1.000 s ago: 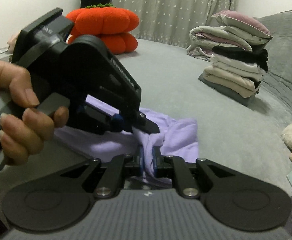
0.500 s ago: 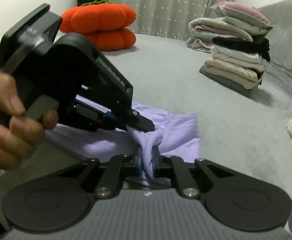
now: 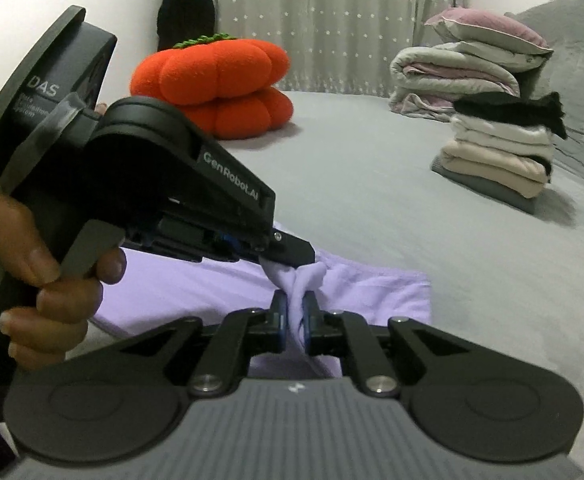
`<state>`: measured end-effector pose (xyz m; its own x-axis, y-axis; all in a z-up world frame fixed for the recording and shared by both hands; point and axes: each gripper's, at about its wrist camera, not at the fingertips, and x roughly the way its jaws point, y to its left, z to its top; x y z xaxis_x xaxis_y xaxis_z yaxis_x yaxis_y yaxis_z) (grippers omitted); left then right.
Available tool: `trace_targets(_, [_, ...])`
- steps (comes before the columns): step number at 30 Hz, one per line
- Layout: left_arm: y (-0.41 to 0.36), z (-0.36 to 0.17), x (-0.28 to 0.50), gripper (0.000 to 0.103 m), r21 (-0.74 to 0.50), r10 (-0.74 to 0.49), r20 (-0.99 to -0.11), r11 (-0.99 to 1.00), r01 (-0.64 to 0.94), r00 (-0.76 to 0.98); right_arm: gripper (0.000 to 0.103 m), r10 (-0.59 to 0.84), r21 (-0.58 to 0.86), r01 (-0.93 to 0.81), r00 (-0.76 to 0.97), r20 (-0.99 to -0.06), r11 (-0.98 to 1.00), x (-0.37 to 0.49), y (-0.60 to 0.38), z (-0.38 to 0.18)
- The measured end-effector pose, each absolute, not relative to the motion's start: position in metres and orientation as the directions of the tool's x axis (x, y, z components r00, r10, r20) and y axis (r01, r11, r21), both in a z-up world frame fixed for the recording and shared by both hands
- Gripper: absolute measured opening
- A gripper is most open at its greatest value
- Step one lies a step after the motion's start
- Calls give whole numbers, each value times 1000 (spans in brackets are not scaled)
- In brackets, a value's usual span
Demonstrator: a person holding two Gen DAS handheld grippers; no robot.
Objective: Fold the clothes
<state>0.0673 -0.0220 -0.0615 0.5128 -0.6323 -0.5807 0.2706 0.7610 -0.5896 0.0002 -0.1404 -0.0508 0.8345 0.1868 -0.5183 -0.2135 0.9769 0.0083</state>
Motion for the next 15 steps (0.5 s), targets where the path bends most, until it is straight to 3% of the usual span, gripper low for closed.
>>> trace_targets(15, [59, -49, 69, 4, -524, -543, -613, 823, 219, 574, 9, 277, 3, -324, 802, -529, 946, 16, -62, -49])
